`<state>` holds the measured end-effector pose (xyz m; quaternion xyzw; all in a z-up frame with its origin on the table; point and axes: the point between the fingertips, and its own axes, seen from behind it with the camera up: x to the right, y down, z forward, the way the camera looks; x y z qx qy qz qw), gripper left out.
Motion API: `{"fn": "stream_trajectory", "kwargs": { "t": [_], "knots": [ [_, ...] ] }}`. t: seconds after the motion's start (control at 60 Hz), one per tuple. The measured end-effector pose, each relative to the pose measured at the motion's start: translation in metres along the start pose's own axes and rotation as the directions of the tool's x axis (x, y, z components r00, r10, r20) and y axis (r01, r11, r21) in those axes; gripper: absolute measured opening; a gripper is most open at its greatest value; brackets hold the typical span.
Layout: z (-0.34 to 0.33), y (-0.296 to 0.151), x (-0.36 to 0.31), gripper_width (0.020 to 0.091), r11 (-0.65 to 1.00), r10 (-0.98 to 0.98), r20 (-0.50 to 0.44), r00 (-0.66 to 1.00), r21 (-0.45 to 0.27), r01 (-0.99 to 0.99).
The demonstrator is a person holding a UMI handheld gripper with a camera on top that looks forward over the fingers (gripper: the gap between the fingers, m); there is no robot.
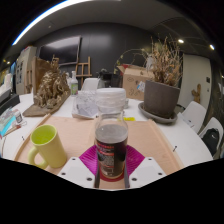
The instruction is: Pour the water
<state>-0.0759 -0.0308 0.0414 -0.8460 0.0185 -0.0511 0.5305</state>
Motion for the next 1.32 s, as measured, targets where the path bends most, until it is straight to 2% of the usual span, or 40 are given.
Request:
{"fn": "stream_trajectory", "kwargs": {
  "t": [0.083,0.15,0.167,0.233,0.25,0.267,0.317,0.4,0.683,0.817,1.017,1.317],
  "knots": [
    [-0.002,0.001,0.001,0.0401,1.000,0.029,0.005,1.000,0.005,-0.029],
    [-0.004,0.007,0.003,0.0475,0.999,0.047,0.007,0.999,-0.024,-0.047],
    [-0.005,0.008,0.004,0.0514,0.998,0.049,0.007,0.999,-0.031,-0.048],
    [-0.015,0.005,0.006,0.0811,0.998,0.049,0.012,0.999,-0.036,-0.049],
    [-0.019,0.002,0.006,0.0864,0.998,0.049,0.014,0.999,-0.035,-0.049],
    [-0.023,0.000,0.006,0.0872,0.998,0.049,0.013,0.999,-0.034,-0.049],
    [-0.037,-0.008,0.004,0.0834,0.999,0.040,0.025,0.999,-0.024,-0.040],
    [-0.067,-0.019,0.003,0.0869,0.999,0.038,0.029,0.999,-0.022,-0.037],
    [-0.211,-0.012,-0.027,0.0856,0.987,0.077,0.066,0.995,-0.144,-0.067],
    [-0.267,-0.003,-0.036,0.0860,0.986,0.029,0.097,0.995,-0.164,-0.013],
    [-0.316,0.012,-0.039,0.0859,0.987,-0.034,0.128,0.991,-0.153,0.054],
    [-0.339,0.007,-0.035,0.0860,0.989,-0.080,0.171,0.982,-0.108,0.099]
  ]
}}
